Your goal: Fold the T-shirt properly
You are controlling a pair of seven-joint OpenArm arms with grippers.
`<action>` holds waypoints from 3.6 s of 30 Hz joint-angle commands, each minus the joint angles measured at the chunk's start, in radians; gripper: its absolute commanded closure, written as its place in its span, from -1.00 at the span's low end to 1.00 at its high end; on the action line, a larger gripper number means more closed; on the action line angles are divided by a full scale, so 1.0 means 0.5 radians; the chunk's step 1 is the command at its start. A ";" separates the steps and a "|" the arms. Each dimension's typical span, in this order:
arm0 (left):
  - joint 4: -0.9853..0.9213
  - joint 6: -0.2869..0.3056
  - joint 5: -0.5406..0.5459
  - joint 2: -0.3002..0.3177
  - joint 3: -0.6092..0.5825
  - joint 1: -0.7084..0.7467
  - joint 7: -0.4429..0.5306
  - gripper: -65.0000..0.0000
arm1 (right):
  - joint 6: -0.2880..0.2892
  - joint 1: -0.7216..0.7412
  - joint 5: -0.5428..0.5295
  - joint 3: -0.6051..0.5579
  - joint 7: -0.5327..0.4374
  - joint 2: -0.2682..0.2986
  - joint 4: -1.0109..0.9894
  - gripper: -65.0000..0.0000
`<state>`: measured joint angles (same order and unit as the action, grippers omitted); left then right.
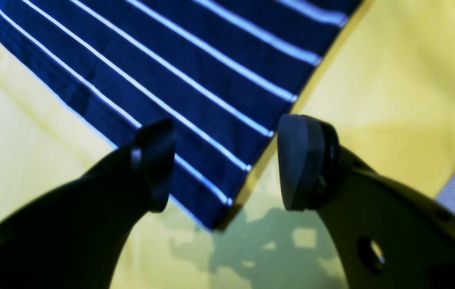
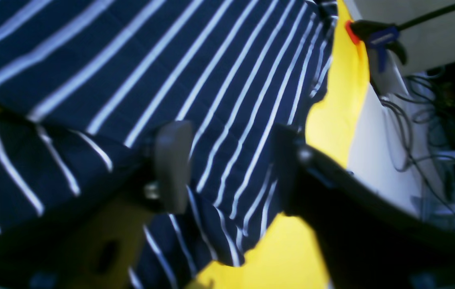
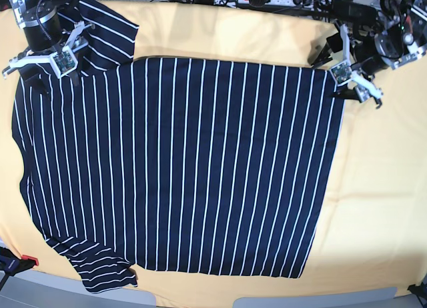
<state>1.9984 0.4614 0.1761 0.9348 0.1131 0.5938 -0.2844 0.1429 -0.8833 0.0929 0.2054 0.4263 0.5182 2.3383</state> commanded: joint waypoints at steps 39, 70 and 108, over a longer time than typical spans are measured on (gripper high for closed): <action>-0.270 -0.514 -0.777 0.596 -1.006 -0.652 0.045 0.76 | 0.008 -0.113 -0.030 0.018 0.059 0.016 0.036 -0.25; -0.060 -0.513 -0.753 0.597 -1.006 -0.822 0.030 1.00 | 0.576 -0.177 -0.513 0.018 0.150 0.018 -0.472 -0.24; 0.217 -0.166 -0.579 0.982 -1.006 -0.822 -0.015 1.00 | 0.431 -0.490 -0.124 0.098 0.691 0.134 0.036 1.00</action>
<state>2.0949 0.3878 -0.1116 1.3983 -0.3992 0.1913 -0.2966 0.3672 -1.1141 0.0254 0.2447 0.7567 0.5762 2.3447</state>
